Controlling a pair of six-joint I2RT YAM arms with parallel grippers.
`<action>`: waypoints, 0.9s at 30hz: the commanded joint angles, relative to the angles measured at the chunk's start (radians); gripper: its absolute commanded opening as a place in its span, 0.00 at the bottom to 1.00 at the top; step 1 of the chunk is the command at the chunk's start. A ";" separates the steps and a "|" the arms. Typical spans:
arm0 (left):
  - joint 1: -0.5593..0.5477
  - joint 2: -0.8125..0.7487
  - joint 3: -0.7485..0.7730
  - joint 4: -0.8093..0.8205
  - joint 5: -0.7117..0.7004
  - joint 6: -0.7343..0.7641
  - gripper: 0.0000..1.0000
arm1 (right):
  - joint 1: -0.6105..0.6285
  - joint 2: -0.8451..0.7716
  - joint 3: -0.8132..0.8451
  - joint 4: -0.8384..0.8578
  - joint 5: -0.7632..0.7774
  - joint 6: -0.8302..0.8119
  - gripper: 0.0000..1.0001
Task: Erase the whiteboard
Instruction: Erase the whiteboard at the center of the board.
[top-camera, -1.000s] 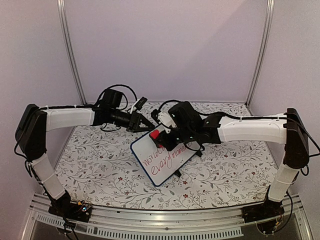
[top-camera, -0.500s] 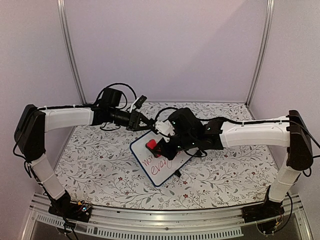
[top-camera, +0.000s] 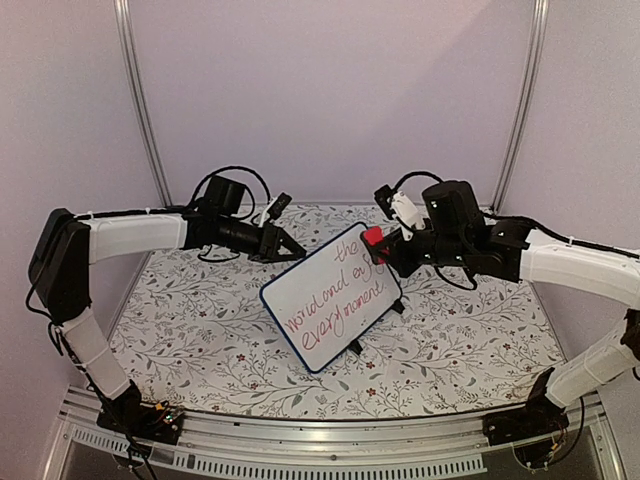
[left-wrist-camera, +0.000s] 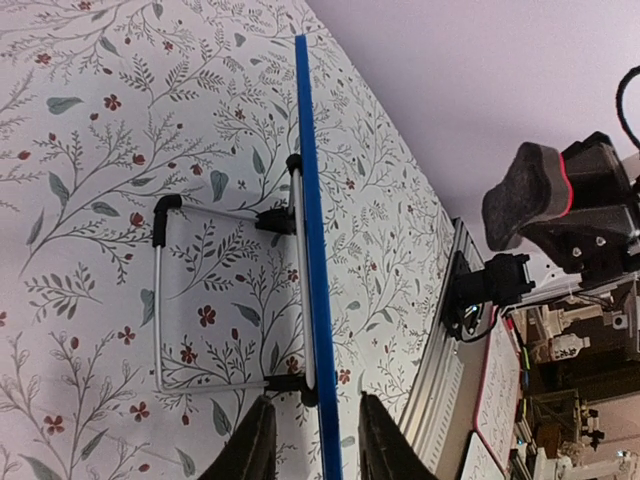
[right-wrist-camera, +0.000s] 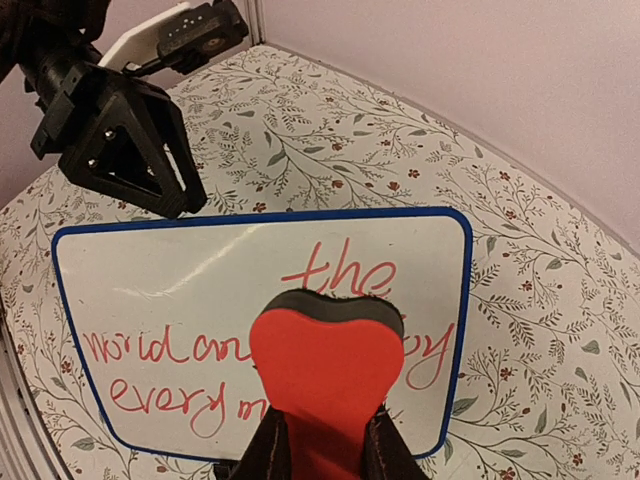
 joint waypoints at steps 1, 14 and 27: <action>-0.011 0.014 0.029 -0.021 -0.031 0.027 0.28 | -0.024 0.040 0.025 0.007 0.080 0.059 0.13; -0.047 0.024 0.042 -0.046 -0.065 0.056 0.28 | -0.032 0.240 0.164 0.007 0.042 0.116 0.12; -0.066 0.040 0.056 -0.078 -0.097 0.072 0.04 | -0.032 0.299 0.205 -0.026 -0.008 0.115 0.13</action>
